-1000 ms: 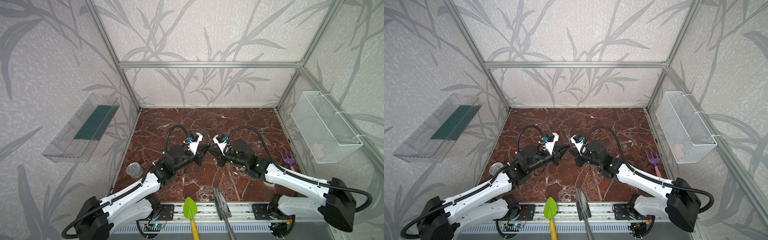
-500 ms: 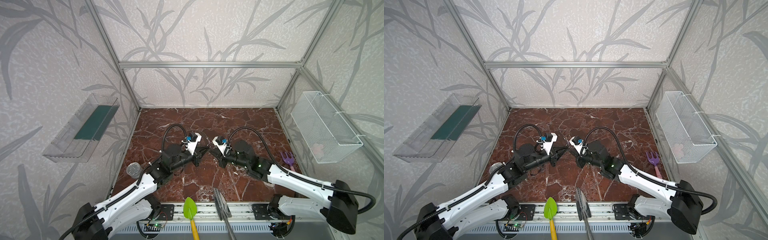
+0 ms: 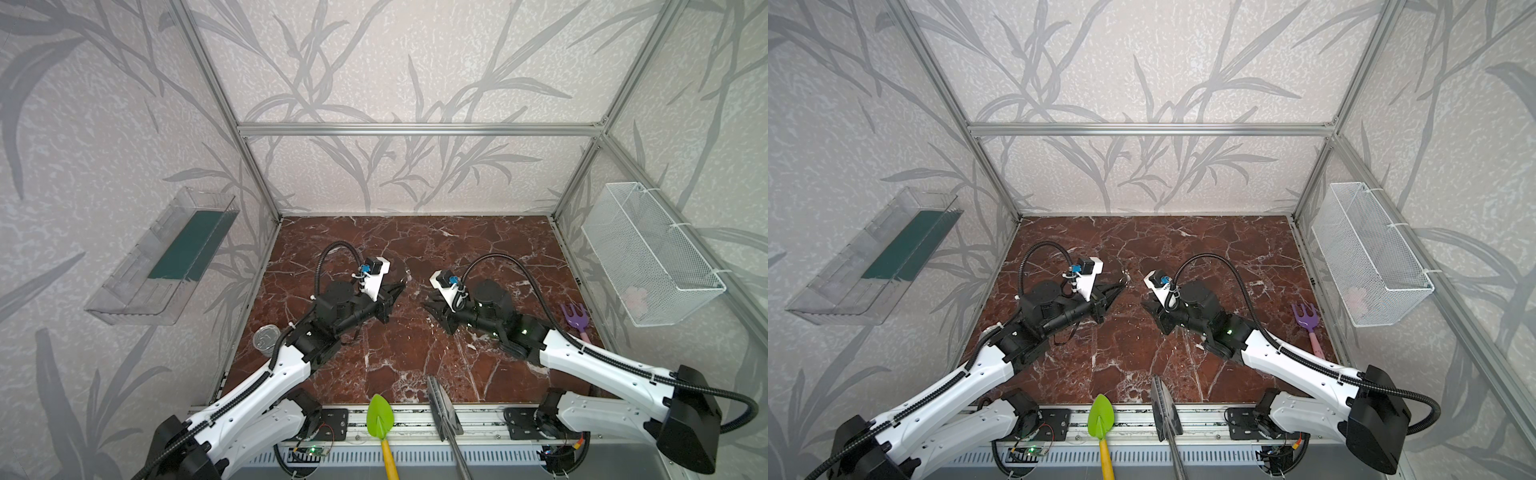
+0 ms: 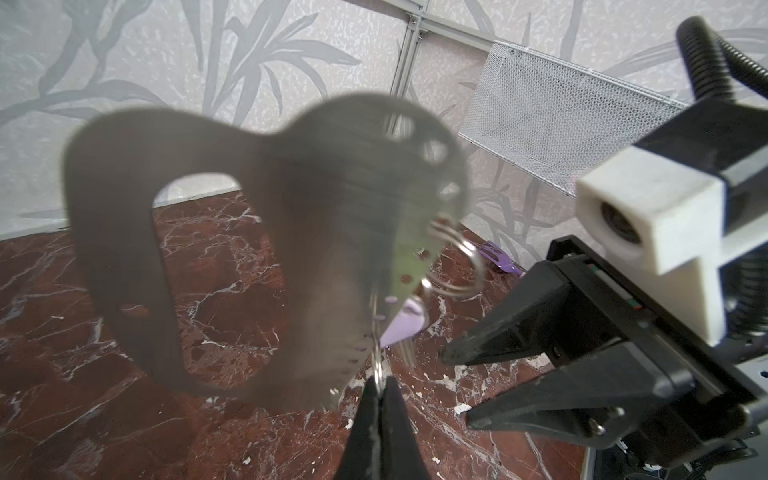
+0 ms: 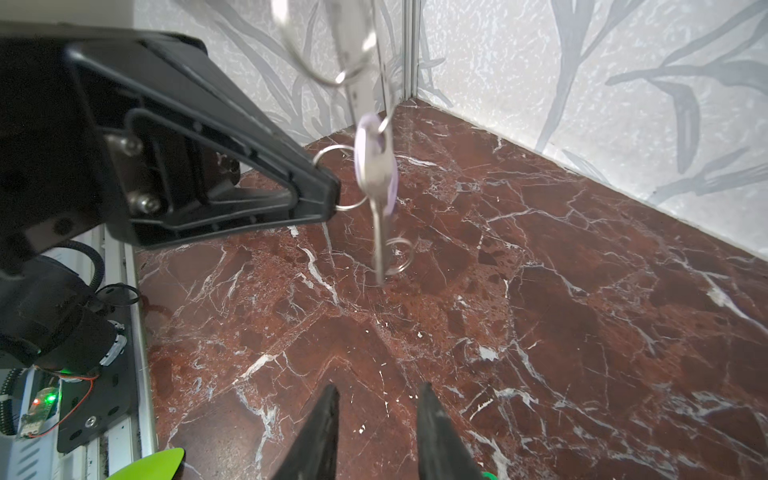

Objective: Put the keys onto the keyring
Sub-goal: 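Open the right gripper and draw it back while the left gripper holds the plate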

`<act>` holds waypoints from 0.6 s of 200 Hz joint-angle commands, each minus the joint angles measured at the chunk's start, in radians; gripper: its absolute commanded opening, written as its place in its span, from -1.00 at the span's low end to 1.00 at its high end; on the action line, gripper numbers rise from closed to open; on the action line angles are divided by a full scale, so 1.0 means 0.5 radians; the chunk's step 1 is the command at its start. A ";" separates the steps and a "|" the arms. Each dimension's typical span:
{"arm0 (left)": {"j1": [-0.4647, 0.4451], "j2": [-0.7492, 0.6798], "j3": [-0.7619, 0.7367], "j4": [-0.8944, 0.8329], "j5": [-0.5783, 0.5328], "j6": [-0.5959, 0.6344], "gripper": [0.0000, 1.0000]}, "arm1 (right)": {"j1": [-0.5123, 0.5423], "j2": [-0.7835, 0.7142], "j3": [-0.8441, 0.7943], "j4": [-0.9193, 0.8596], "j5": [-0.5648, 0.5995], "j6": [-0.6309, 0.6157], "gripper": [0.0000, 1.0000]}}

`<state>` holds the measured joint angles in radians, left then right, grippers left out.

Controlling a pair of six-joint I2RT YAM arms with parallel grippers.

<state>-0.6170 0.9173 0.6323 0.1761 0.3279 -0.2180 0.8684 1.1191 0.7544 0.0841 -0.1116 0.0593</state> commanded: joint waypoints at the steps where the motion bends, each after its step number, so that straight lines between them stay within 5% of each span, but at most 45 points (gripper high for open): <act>1: 0.000 -0.009 0.099 -0.041 -0.061 0.082 -1.00 | -0.010 -0.080 0.034 -0.051 0.038 0.014 -0.30; 120: 0.000 0.018 0.097 -0.065 0.060 0.165 -1.00 | -0.098 -0.018 0.436 -0.172 0.075 0.097 -0.05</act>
<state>-0.6170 0.9264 0.6651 0.1055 0.3309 -0.1516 0.8272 1.0863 0.9173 0.0074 -0.0998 0.0921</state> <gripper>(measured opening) 0.048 0.463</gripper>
